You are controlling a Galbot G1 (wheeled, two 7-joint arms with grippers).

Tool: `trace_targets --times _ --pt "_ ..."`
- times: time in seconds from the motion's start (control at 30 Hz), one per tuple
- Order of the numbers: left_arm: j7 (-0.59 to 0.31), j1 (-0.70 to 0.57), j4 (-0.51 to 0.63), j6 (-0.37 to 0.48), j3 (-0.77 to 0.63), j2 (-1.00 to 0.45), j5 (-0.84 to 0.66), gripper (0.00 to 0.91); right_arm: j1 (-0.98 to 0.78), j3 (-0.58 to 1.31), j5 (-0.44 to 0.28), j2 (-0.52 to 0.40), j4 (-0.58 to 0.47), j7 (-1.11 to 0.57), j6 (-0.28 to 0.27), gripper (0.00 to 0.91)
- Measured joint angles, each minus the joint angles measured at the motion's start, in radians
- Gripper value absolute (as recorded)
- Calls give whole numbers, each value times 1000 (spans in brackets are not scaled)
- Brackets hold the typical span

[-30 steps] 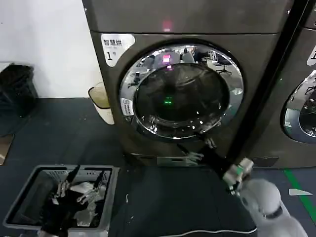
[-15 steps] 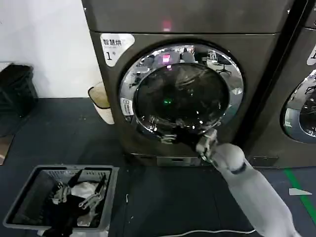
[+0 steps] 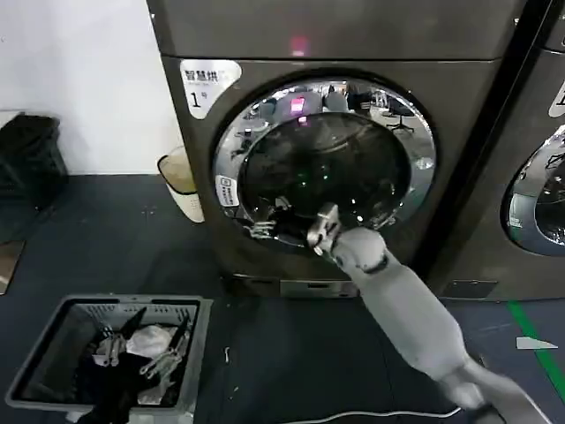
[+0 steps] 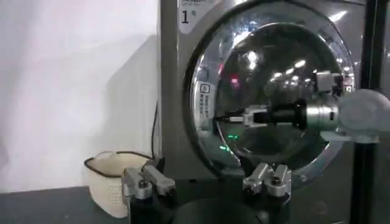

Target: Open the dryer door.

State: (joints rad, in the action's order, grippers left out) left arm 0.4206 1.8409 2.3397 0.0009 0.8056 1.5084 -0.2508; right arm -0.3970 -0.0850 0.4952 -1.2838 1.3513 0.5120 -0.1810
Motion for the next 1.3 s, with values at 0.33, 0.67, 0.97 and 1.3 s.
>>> trace_targets --times 0.33,0.67,0.97,1.3 --pt "13 -16 28 81 29 3 19 907 25 -20 5 -9 -6 26 4 907" --pt "94 -44 8 103 82 -16 -19 907 3 -19 34 22 55 131 -20 907" --pt "140 -104 -80 82 208 -94 -167 907 -43 7 35 83 139 286 -29 907" --pt "125 -212 -165 251 264 -263 -347 907 -123 70 74 182 240 496 -36 907"
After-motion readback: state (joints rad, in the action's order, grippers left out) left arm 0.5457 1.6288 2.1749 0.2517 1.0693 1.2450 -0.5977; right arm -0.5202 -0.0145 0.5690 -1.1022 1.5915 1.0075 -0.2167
